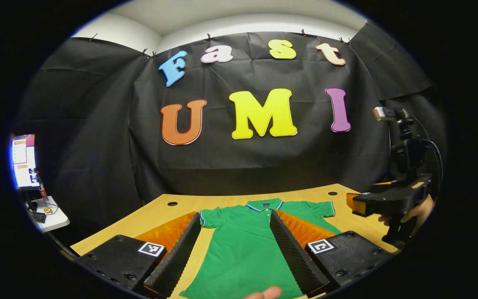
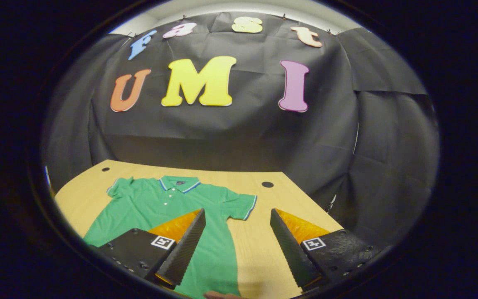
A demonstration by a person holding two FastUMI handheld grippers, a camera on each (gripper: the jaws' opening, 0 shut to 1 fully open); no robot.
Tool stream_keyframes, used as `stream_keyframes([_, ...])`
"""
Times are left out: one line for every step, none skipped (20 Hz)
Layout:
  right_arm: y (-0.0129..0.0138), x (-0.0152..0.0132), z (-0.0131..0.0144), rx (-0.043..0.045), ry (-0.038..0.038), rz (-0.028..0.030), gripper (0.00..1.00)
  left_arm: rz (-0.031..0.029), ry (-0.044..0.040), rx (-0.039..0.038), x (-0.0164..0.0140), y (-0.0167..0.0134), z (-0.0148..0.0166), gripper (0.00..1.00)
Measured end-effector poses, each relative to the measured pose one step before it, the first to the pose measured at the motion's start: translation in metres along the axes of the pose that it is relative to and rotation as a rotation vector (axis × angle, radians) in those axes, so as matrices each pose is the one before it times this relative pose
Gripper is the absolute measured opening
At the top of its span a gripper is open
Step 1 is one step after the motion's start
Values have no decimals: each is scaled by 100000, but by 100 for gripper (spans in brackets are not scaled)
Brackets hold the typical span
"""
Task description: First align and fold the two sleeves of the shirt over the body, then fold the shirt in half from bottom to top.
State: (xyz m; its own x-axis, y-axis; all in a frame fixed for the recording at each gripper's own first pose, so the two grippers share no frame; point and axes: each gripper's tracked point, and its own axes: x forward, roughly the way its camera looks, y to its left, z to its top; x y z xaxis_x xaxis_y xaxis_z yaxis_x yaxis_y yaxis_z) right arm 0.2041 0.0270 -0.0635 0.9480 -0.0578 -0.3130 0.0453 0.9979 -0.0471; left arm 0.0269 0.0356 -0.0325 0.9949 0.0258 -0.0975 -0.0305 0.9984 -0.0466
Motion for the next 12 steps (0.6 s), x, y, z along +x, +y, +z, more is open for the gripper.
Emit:
stream_keyframes([-451,2212,67,-806,1929,-1743,95,292,848,-263,238,261,-212,100])
stream_keyframes([-468,2202,-324,-1015,4398,-968,95,487,806,-266,183,191,-315,100])
stream_keyframes([-297,2057,-307,-570,3547,-208,96,1005,765,-342,229,361,-132,100])
stream_keyframes([-255,2034,-435,425,4001,-610,95,881,493,-487,280,378,-140,100])
stream_keyframes([197,2065,-508,792,3425,-125,97,118,402,-505,217,251,-105,100])
stream_keyframes([-35,2177,-415,1156,3387,10,96,-31,679,-761,318,45,-249,100])
stream_keyframes([23,1985,-625,928,3085,-281,95,-65,915,-1092,280,88,-220,100])
stream_keyframes([406,2048,-428,385,3154,465,96,-77,1256,-1404,419,141,-453,100])
stream_keyframes([225,1791,-619,-512,2782,62,96,7,1668,-985,453,86,-554,100])
stream_keyframes([-44,1400,-269,-717,2047,-1349,96,-126,2432,-248,414,-3,-625,100])
stream_keyframes([-175,1048,-144,255,638,-984,95,378,1474,168,362,46,-449,100])
stream_keyframes([184,910,-5,1151,1069,184,97,855,447,661,296,328,-108,100])
